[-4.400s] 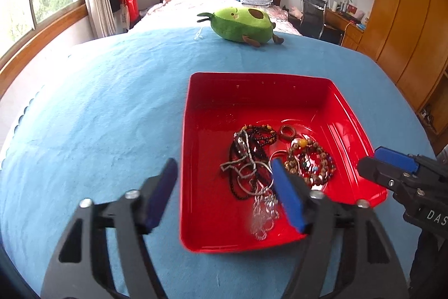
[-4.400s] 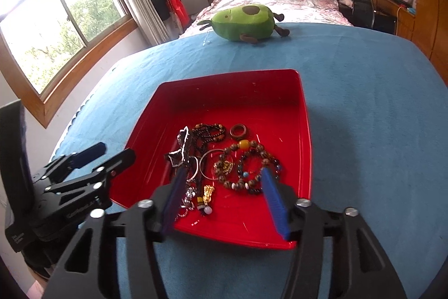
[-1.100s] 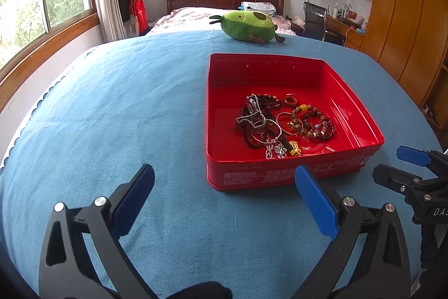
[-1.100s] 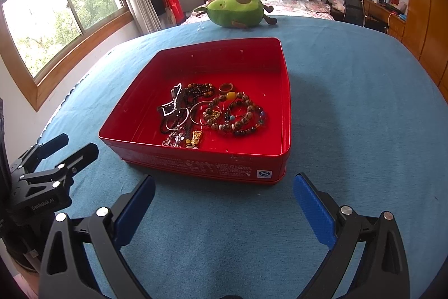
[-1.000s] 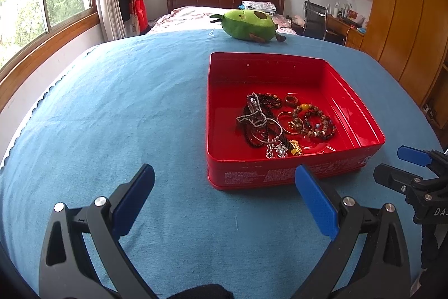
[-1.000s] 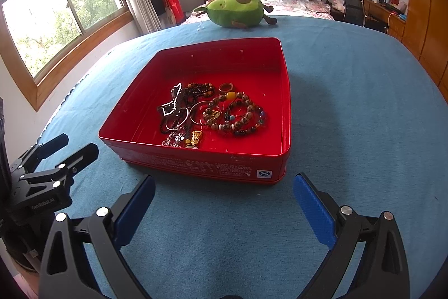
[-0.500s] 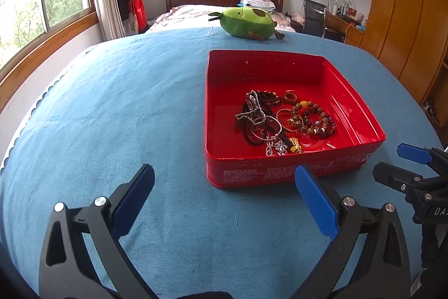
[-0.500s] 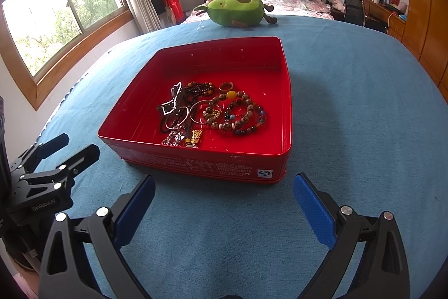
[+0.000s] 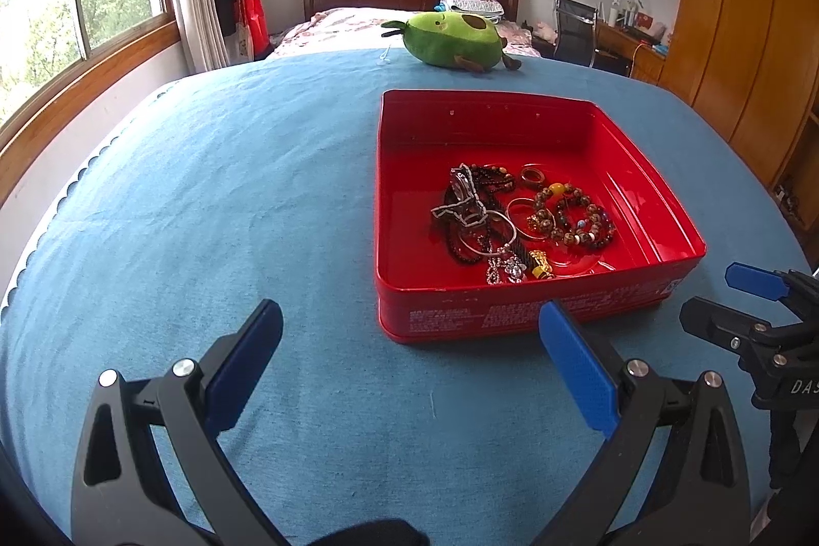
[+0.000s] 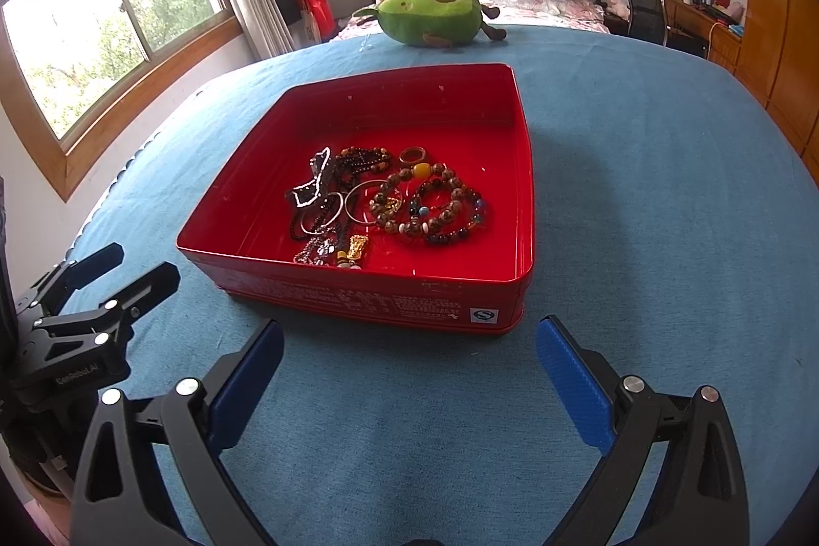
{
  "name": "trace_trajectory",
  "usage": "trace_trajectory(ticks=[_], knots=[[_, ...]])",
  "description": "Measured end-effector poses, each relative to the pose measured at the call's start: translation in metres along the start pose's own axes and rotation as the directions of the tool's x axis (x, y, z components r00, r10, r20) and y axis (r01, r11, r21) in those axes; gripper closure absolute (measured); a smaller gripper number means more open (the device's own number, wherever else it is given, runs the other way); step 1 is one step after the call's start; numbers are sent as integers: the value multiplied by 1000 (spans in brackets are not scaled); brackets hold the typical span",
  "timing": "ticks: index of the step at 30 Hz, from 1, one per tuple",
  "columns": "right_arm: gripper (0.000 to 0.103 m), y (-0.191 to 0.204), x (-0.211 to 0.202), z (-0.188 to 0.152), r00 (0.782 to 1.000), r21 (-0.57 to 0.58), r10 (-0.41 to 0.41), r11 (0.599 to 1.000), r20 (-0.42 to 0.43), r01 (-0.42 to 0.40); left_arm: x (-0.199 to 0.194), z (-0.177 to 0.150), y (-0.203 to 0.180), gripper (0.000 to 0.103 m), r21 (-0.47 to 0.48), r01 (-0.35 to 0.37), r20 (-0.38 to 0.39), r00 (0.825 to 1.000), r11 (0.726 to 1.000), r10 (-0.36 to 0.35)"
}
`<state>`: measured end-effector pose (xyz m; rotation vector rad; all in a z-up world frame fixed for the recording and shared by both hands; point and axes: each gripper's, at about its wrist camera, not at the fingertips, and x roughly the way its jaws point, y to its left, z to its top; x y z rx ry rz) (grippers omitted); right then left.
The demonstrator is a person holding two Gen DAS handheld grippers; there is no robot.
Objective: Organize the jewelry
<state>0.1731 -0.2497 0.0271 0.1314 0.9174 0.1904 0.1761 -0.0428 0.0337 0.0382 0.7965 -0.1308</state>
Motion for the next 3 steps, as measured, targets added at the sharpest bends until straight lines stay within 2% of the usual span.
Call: trace_trajectory(ticks=[3], knots=[[4, -1, 0, 0, 1000, 0, 0, 1000, -2, 0, 0, 0, 0, 3, 1, 0, 0, 1000, 1000, 0]])
